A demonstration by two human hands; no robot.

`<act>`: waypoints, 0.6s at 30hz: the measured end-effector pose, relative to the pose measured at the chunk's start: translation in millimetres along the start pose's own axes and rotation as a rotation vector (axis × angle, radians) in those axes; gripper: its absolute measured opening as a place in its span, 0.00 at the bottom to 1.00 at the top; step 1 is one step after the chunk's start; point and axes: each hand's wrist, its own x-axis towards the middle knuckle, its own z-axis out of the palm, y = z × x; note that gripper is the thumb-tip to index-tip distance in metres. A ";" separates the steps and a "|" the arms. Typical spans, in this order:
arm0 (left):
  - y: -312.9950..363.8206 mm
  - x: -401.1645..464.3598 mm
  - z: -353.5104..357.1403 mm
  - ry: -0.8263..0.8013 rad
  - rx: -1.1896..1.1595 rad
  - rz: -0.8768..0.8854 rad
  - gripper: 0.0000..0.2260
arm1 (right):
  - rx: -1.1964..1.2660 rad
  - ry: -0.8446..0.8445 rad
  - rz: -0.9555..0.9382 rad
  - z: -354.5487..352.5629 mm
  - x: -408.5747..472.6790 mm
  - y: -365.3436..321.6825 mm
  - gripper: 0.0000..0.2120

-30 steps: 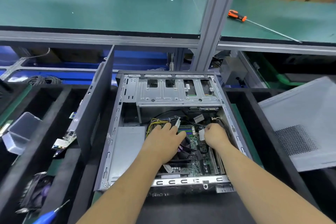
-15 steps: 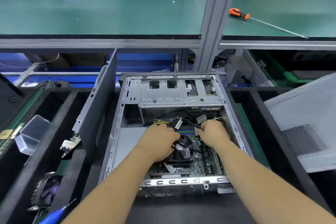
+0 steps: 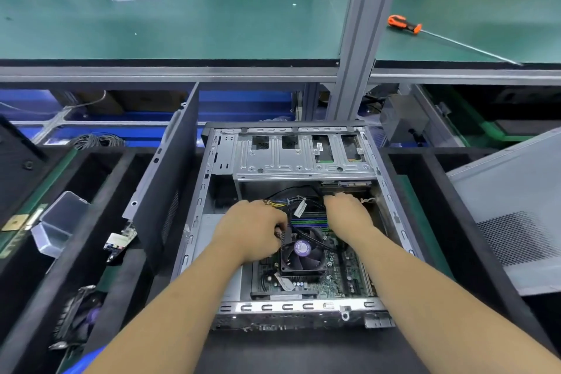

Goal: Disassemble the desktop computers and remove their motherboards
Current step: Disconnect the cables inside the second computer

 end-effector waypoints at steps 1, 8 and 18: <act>0.4 -0.3 -0.3 -0.003 -0.006 -0.007 0.14 | 0.027 -0.015 0.012 2.8 4.8 2.6 0.13; 1.3 0.3 -1.7 -0.042 -0.026 -0.061 0.20 | 0.383 -0.194 0.120 15.3 33.3 8.3 0.18; 0.5 -0.8 -2.5 -0.058 0.048 0.060 0.13 | 0.259 -0.397 0.086 14.7 61.0 6.0 0.17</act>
